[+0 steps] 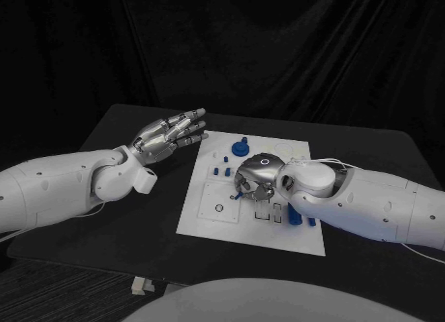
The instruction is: Assemble the parts on the task board
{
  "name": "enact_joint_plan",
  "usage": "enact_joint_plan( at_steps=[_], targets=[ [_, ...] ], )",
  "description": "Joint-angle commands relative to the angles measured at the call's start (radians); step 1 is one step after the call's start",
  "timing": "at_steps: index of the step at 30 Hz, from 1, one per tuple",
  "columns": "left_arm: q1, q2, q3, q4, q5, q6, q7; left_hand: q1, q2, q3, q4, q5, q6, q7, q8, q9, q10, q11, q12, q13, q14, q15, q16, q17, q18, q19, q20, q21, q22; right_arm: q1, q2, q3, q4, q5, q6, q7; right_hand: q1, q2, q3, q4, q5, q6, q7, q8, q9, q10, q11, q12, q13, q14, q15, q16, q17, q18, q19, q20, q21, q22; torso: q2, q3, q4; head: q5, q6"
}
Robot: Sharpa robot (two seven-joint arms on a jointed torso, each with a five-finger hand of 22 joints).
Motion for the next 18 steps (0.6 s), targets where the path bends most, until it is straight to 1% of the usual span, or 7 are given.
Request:
enact_joint_plan(
  at_steps=[1,6,14,15,16,17,18],
  targets=[
    [-0.002,0.001,0.001,0.0,0.004,0.015,0.008,0.011,0.004,0.005,-0.014,0.012,0.005,0.01,0.006,0.005,-0.001,0.013,0.019,-0.001,0.003,0.014,0.017,0.005,-0.014,0.002,0.0,0.009,-0.004,-0.004,-0.013,-0.001,0.012,-0.008,-0.036,-0.001,0.006,0.032,0.036,0.006,0.025,0.046,-0.003,0.042,0.025,-0.003,-0.004,0.008,0.012,0.011,-0.002,-0.011,-0.002,-0.023,0.01,-0.002,-0.01,0.134,0.0,0.0003,-0.0008,0.001,0.0],
    [-0.002,-0.001,0.001,0.0,0.004,0.015,0.007,0.011,0.006,0.006,-0.014,0.013,0.012,0.016,0.008,0.006,0.002,0.016,0.026,0.0,0.003,0.014,0.018,0.005,-0.015,0.003,0.0,0.009,-0.004,0.004,-0.032,-0.001,0.034,-0.008,-0.044,-0.013,0.007,0.029,0.037,0.003,0.042,0.045,-0.001,0.045,0.032,-0.004,-0.003,0.0,0.006,0.011,-0.001,-0.012,-0.004,-0.023,0.01,-0.002,-0.011,0.133,0.0,0.0001,-0.0002,0.004,0.0],
    [-0.002,-0.003,0.001,-0.001,-0.02,-0.008,0.012,0.02,0.005,0.006,-0.021,0.018,0.033,0.026,0.013,0.008,0.014,0.026,0.047,0.003,0.01,0.016,0.025,0.008,-0.015,0.007,0.0,0.011,0.004,0.055,-0.067,-0.001,0.101,-0.008,-0.028,-0.07,0.004,0.02,0.036,0.002,0.064,0.037,0.003,0.043,0.038,-0.001,-0.001,-0.011,-0.002,0.011,0.002,-0.011,-0.003,-0.022,0.009,-0.001,-0.015,0.132,-0.001,0.0001,-0.0009,0.005,0.0],
    [-0.002,-0.004,0.001,-0.001,-0.037,-0.019,0.017,0.024,0.004,0.005,-0.023,0.023,0.056,0.024,0.018,0.011,0.049,0.07,0.114,0.014,0.047,0.02,0.057,0.018,-0.016,0.024,0.001,0.019,0.028,0.061,-0.07,-0.001,0.106,-0.008,-0.027,-0.075,0.004,0.02,0.036,0.002,0.064,0.037,0.003,0.043,0.039,-0.001,-0.001,-0.011,-0.002,0.011,0.002,-0.011,-0.003,-0.022,0.008,-0.001,-0.015,0.132,-0.001,0.0002,-0.001,0.005,0.0],
    [-0.002,-0.005,0.001,-0.001,-0.065,-0.041,0.027,0.05,-0.002,0.009,-0.031,0.049,0.132,0.02,0.039,0.019,0.136,0.133,0.261,0.035,0.176,0.021,0.166,0.048,-0.019,0.096,0.001,0.056,0.114,0.07,-0.074,-0.001,0.113,-0.008,-0.027,-0.081,0.004,0.019,0.037,0.001,0.066,0.036,0.004,0.043,0.039,0.0,-0.001,-0.011,-0.002,0.011,0.002,-0.011,-0.002,-0.023,0.009,-0.001,-0.015,0.133,-0.001,0.0002,-0.001,0.004,0.0],
    [-0.002,-0.007,0.001,-0.001,-0.09,-0.063,0.036,0.058,-0.004,0.01,-0.033,0.056,0.143,0.021,0.043,0.02,0.159,0.142,0.301,0.041,0.212,0.021,0.198,0.056,-0.019,0.12,0.001,0.068,0.137,0.077,-0.076,-0.001,0.117,-0.008,-0.029,-0.086,0.004,0.019,0.037,0.001,0.066,0.036,0.004,0.043,0.039,0.0,-0.001,-0.011,-0.002,0.011,0.002,-0.011,-0.002,-0.023,0.009,-0.001,-0.015,0.133,-0.001,0.0002,-0.0009,0.005,0.0],
    [-0.002,-0.009,0.001,0.001,-0.117,-0.085,0.045,0.087,-0.01,0.017,-0.047,0.079,0.195,0.028,0.059,0.026,0.251,0.172,0.415,0.068,0.379,0.021,0.332,0.097,-0.022,0.242,0.0,0.131,0.244,0.083,-0.079,-0.001,0.121,-0.008,-0.031,-0.09,0.004,0.019,0.037,0.001,0.066,0.036,0.004,0.043,0.039,0.0,-0.001,-0.011,-0.002,0.011,0.002,-0.011,-0.002,-0.023,0.009,-0.001,-0.015,0.133,-0.001,0.0002,-0.0011,0.005,0.0]
  ],
)
